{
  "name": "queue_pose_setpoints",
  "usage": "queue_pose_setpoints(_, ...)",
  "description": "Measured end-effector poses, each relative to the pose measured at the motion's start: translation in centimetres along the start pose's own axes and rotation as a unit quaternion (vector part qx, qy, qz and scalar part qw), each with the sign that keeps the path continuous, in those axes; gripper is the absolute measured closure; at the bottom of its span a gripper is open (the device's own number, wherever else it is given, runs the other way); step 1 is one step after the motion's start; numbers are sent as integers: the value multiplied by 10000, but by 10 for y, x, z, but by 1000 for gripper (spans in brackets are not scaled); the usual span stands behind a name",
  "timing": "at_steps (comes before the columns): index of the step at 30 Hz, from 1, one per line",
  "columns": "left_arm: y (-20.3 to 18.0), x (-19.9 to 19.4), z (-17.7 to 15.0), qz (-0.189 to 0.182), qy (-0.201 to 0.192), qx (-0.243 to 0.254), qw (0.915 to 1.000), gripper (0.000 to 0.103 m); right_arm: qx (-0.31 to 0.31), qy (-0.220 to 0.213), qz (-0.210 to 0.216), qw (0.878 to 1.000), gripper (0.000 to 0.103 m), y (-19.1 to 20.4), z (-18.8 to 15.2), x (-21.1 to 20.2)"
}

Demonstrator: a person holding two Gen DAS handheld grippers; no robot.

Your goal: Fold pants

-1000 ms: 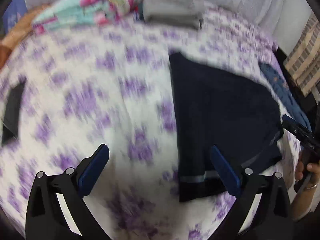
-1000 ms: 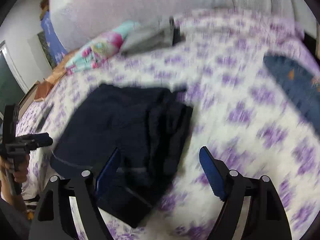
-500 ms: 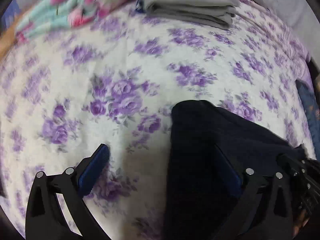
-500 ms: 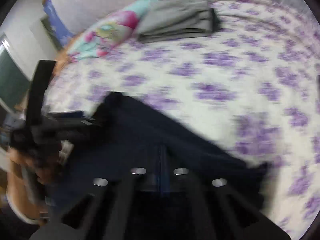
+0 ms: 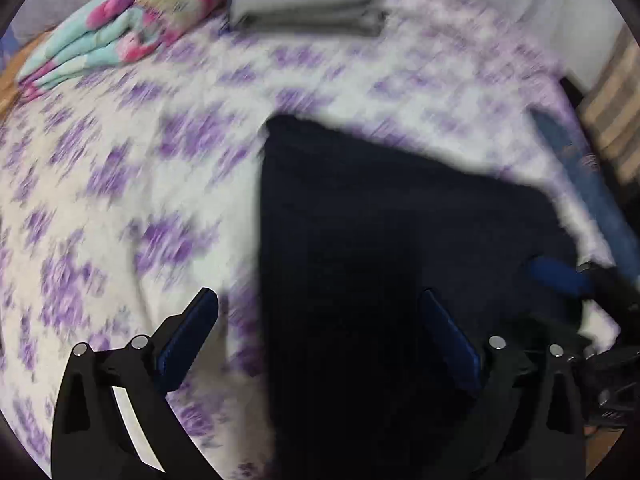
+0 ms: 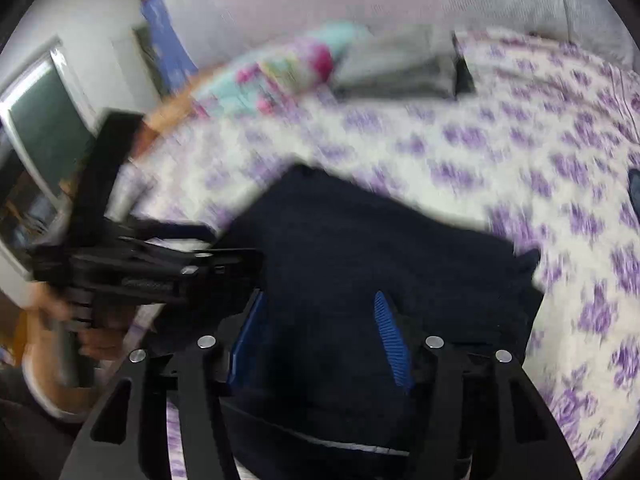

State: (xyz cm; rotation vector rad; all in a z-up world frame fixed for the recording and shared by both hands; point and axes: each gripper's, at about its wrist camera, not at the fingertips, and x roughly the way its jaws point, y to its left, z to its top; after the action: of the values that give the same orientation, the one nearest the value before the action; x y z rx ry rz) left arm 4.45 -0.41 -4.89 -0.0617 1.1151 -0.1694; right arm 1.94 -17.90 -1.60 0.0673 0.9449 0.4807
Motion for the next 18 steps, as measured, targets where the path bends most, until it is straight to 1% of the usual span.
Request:
queue_pose_setpoints(2,19,1,-9,-502,134,-519,9973,4,8,-140,132,9998,47,-4,-11,-16)
queue_pose_setpoints(3,28,-1,-13,-668,222,-746,9947,4,101,-279,237,9993,46,-8,-16,-29)
queue_pose_setpoints(5,34,-7,-19,-739,241,-765,9940,4,362,-522,487,9968,26,-20,-25,-49)
queue_pose_setpoints(6,35,-10,-21,-733,246,-710,9945,4,577,-727,488,9945,21,-28,-31,-64)
queue_pose_setpoints(7,37,-12,-22,-743,244,-689,9946,4,751,-872,377,9926,14,-35,-35,-73)
queue_pose_setpoints(8,38,-12,-22,-761,247,-690,9944,5,1002,-992,237,9897,13,-46,-41,-82)
queue_pose_setpoints(9,40,-12,-23,-798,273,-705,9939,5,1139,-990,230,9883,13,-54,-46,-83)
queue_pose_setpoints(11,43,-10,-23,-870,336,-775,9926,5,1492,-867,240,9847,13,-71,-52,-78)
queue_pose_setpoints(12,44,-9,-24,-886,355,-799,9922,5,1700,-768,153,9823,13,-78,-56,-74)
queue_pose_setpoints(14,45,-11,-26,-871,354,-768,9926,5,1803,-659,150,9813,13,-84,-59,-65)
queue_pose_setpoints(18,43,-13,-27,-826,379,-709,9933,5,1861,-486,171,9812,13,-82,-60,-49)
